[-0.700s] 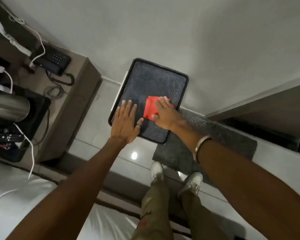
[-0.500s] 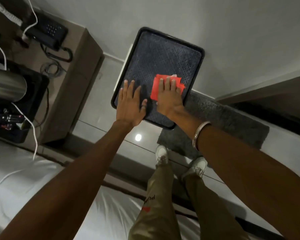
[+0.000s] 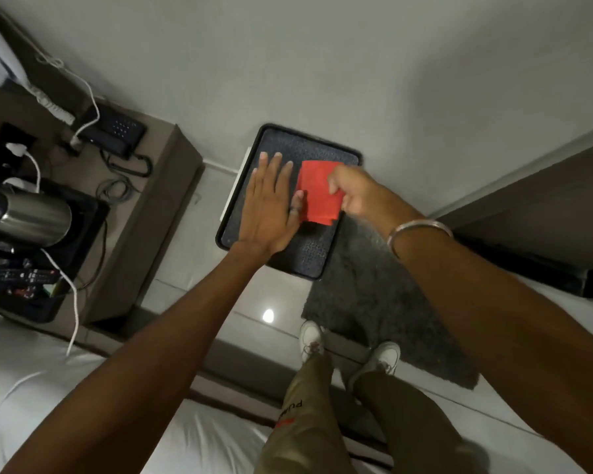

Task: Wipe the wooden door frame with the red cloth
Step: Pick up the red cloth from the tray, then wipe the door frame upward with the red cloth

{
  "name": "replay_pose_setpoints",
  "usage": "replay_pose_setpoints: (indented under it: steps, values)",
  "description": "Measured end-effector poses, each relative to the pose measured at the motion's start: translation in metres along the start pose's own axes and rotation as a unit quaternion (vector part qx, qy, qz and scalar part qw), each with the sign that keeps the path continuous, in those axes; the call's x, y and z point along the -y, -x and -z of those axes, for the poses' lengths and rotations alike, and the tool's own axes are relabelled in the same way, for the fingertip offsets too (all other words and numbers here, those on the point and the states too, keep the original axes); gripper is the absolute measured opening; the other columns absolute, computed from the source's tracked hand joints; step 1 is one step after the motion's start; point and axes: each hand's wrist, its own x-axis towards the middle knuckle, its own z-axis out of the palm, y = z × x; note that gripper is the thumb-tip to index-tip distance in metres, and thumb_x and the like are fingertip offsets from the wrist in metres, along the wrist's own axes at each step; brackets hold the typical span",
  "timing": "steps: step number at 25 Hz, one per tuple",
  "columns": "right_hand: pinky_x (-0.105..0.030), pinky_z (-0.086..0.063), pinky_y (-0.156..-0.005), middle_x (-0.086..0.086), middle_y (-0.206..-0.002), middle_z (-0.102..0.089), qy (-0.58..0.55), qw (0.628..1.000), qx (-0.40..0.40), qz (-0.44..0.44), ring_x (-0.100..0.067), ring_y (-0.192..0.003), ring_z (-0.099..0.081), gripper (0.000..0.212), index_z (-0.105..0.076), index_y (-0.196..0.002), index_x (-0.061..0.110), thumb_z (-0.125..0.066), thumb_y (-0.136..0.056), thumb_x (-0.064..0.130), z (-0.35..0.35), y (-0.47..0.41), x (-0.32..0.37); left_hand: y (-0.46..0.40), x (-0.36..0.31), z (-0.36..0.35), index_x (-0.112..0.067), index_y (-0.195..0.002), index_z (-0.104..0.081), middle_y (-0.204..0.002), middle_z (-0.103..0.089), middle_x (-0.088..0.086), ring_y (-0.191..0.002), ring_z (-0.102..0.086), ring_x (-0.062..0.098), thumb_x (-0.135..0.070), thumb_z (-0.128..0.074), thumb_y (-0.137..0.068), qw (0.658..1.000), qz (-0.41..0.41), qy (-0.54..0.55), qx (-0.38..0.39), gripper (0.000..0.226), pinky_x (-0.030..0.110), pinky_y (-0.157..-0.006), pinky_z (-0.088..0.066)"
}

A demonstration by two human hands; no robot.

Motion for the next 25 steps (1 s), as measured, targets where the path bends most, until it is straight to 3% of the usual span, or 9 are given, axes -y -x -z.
replay_pose_setpoints:
  steps: [2,5,9,14,18,21,22,23,25]
  values:
    - [-0.040,-0.064,-0.070,-0.015,-0.079,-0.073,-0.180,0.981,0.074,0.006,-0.032,-0.073,-0.074,0.032,-0.062,-0.095,0.004,-0.033,-0.087,-0.008,0.031,0.053,0.031,-0.022,-0.043,0.032,-0.003,-0.160,-0.035,-0.172,-0.026,0.020,-0.164,-0.010,0.037,-0.033,-0.038,-0.111,0.998,-0.027,0.029,-0.051,0.058,0.048,-0.133,-0.008]
    - [-0.048,-0.066,-0.076,-0.010,-0.088,-0.081,-0.281,0.948,0.119,0.094,-0.028,-0.082,-0.079,0.015,-0.066,-0.109,0.010,-0.057,-0.097,0.005,0.092,0.138,0.070,-0.048,-0.131,0.084,-0.004,-0.159,-0.038,-0.172,-0.028,0.018,-0.163,-0.012,0.036,-0.040,-0.032,-0.110,0.987,-0.118,0.054,-0.099,0.061,0.048,-0.132,-0.010]
    - [-0.048,-0.055,-0.105,-0.010,-0.099,-0.077,-0.281,0.942,0.053,0.174,-0.026,-0.098,-0.071,0.019,-0.067,-0.108,0.010,-0.060,-0.096,-0.003,0.145,0.224,0.093,-0.068,-0.216,0.133,-0.005,-0.158,-0.040,-0.171,-0.031,0.017,-0.163,-0.015,0.034,-0.041,-0.031,-0.108,0.957,-0.237,0.050,-0.159,0.062,0.047,-0.132,-0.011]
    - [-0.042,-0.056,-0.093,-0.013,-0.114,-0.071,-0.290,0.883,-0.081,0.359,-0.026,-0.099,-0.069,0.040,-0.063,-0.125,0.008,-0.058,-0.090,-0.012,0.235,0.329,0.122,-0.094,-0.346,0.200,-0.006,-0.159,-0.038,-0.170,-0.033,0.014,-0.163,-0.014,0.029,-0.042,-0.036,-0.108,0.899,-0.363,0.024,-0.242,0.062,0.041,-0.134,-0.009]
    - [-0.034,-0.052,-0.109,0.013,-0.143,-0.062,-0.242,0.753,-0.282,0.543,-0.010,-0.126,-0.064,0.068,-0.047,-0.151,0.034,-0.060,-0.095,-0.001,0.288,0.384,0.144,-0.114,-0.431,0.242,-0.007,-0.161,-0.035,-0.172,-0.030,0.012,-0.164,-0.011,0.028,-0.043,-0.038,-0.107,0.865,-0.413,-0.006,-0.284,0.064,0.032,-0.134,0.001]
    - [-0.012,-0.056,-0.093,0.046,-0.136,-0.049,-0.134,0.633,-0.401,0.648,0.013,-0.122,-0.058,0.070,-0.031,-0.153,0.055,-0.059,-0.097,0.022,0.318,0.413,0.175,-0.127,-0.483,0.269,-0.012,-0.162,-0.035,-0.174,-0.025,0.009,-0.164,-0.007,0.025,-0.045,-0.044,-0.106,0.844,-0.434,-0.038,-0.313,0.066,0.031,-0.133,0.005]
    - [-0.014,-0.059,-0.092,0.041,-0.146,-0.045,-0.096,0.587,-0.432,0.678,0.008,-0.128,-0.057,0.073,-0.026,-0.155,0.054,-0.057,-0.096,0.026,0.329,0.420,0.187,-0.131,-0.498,0.279,-0.013,-0.163,-0.034,-0.175,-0.023,0.009,-0.164,-0.007,0.024,-0.046,-0.045,-0.105,0.837,-0.435,-0.048,-0.328,0.068,0.032,-0.134,0.005]
    - [-0.026,-0.062,-0.097,0.023,-0.159,-0.042,-0.046,0.538,-0.464,0.703,-0.006,-0.138,-0.056,0.075,-0.023,-0.160,0.044,-0.056,-0.095,0.025,0.341,0.423,0.201,-0.135,-0.511,0.291,-0.014,-0.162,-0.035,-0.175,-0.023,0.008,-0.164,-0.007,0.025,-0.048,-0.046,-0.104,0.830,-0.435,-0.058,-0.344,0.069,0.036,-0.134,0.002]
    - [-0.055,-0.046,-0.118,-0.007,-0.173,-0.023,0.139,0.450,-0.518,0.714,-0.033,-0.157,-0.033,0.077,-0.020,-0.165,0.021,-0.058,-0.098,0.023,0.362,0.412,0.227,-0.144,-0.528,0.312,-0.013,-0.161,-0.037,-0.174,-0.025,0.011,-0.164,-0.011,0.029,-0.047,-0.048,-0.102,0.810,-0.435,-0.081,-0.384,0.069,0.044,-0.134,-0.005]
